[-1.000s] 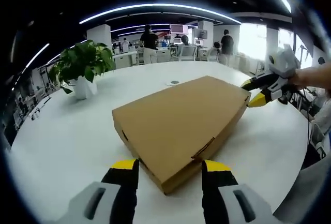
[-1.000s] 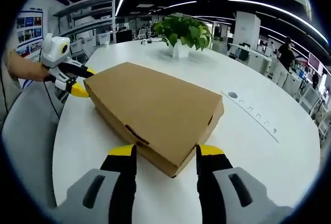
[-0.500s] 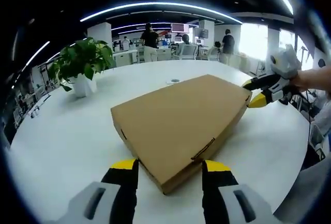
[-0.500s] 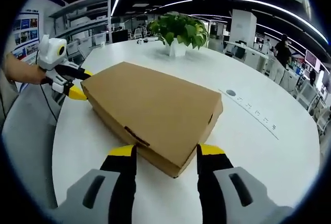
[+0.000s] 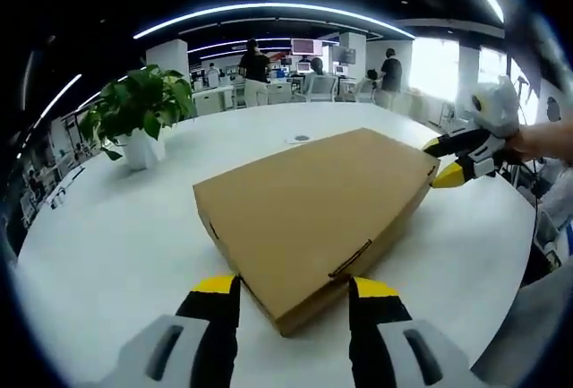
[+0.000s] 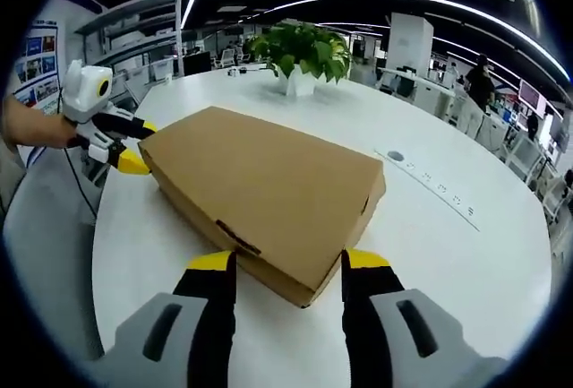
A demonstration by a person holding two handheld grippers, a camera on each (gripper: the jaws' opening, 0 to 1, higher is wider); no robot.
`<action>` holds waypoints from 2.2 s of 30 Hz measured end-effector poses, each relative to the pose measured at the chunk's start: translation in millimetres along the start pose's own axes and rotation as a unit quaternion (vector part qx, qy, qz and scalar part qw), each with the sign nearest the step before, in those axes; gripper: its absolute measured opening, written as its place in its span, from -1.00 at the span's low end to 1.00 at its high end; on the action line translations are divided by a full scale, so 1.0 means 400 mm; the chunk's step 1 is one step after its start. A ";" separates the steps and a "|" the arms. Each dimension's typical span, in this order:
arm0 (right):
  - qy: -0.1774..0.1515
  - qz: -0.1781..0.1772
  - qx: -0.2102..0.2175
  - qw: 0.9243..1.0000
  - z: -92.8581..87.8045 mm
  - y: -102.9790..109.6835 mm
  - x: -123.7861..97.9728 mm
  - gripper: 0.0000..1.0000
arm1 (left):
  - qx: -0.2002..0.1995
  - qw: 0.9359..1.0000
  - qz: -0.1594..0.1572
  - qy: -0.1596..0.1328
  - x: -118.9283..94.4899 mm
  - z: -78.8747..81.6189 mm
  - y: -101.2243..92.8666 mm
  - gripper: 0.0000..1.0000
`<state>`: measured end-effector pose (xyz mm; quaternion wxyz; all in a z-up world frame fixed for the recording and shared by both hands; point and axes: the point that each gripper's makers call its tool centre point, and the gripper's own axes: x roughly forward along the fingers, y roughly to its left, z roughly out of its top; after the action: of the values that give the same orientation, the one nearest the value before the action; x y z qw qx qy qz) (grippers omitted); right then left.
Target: Operate the shoe box by opening the lid, removing the specified soft item, and placing it in the target area until the item is outside and the box remains undamaged.
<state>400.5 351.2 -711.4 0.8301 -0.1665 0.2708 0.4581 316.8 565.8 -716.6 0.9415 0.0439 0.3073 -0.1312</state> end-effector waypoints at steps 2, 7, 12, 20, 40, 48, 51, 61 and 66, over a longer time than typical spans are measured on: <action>0.000 -0.004 0.004 1.000 -0.001 0.008 -0.001 -0.14 | 0.002 1.000 -0.004 0.001 -0.001 -0.001 0.005 -0.02; -0.006 -0.018 0.019 1.000 -0.001 0.029 -0.003 -0.13 | 0.008 1.000 -0.013 0.007 -0.005 -0.003 0.015 -0.03; -0.005 -0.029 0.024 0.999 -0.001 0.048 -0.005 -0.12 | 0.016 1.000 -0.023 0.014 -0.010 -0.008 0.027 -0.03; 0.005 -0.046 0.030 0.998 -0.002 0.082 -0.007 -0.13 | 0.029 0.999 -0.039 0.024 -0.018 -0.015 0.045 -0.03; 0.014 -0.064 0.029 0.997 0.005 0.196 0.002 -0.25 | 0.075 0.992 -0.088 0.055 -0.060 -0.038 0.121 -0.04; 0.014 -0.057 0.027 0.998 0.011 0.247 0.007 -0.31 | 0.093 0.989 -0.096 0.061 -0.075 -0.048 0.155 -0.01; 0.011 -0.052 0.027 0.998 0.015 0.273 0.011 -0.31 | 0.099 0.988 -0.099 0.066 -0.083 -0.054 0.173 -0.01; 0.000 -0.038 0.037 0.999 0.032 0.332 0.024 -0.34 | 0.108 0.986 -0.106 0.071 -0.113 -0.076 0.218 0.00; -0.005 -0.030 0.037 0.999 0.036 0.365 0.027 -0.36 | 0.112 0.985 -0.108 0.073 -0.131 -0.090 0.236 0.01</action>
<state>285.4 442.5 -710.7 0.8501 -0.1417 0.2785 0.4239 281.5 673.9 -714.4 0.8859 0.1254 0.3618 -0.2620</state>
